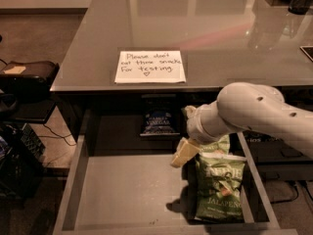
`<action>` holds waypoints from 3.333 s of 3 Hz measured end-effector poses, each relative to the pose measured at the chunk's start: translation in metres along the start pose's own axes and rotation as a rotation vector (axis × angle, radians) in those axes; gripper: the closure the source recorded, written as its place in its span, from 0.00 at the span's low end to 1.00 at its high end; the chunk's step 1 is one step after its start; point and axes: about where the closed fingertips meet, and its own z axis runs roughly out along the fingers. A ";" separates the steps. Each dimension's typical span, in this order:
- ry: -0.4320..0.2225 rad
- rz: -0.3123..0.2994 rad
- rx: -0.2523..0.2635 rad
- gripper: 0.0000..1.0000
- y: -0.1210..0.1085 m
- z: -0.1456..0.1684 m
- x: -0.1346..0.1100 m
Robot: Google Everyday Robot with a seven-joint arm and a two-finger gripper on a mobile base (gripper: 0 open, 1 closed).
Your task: Pick blue chip bag from top drawer and place on counter
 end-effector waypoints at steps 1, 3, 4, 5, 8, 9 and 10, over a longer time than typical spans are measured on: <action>-0.051 -0.017 -0.010 0.00 0.003 0.031 -0.017; -0.102 -0.047 -0.032 0.00 -0.001 0.060 -0.036; -0.113 -0.075 0.000 0.00 -0.007 0.063 -0.034; -0.154 -0.108 0.064 0.00 -0.022 0.070 -0.038; -0.208 -0.147 0.183 0.28 -0.063 0.096 -0.058; -0.192 -0.148 0.185 0.26 -0.071 0.111 -0.057; -0.175 -0.143 0.184 0.26 -0.075 0.125 -0.053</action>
Offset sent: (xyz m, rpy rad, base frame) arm 0.0492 0.0885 -0.0438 0.1374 -0.0468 0.1293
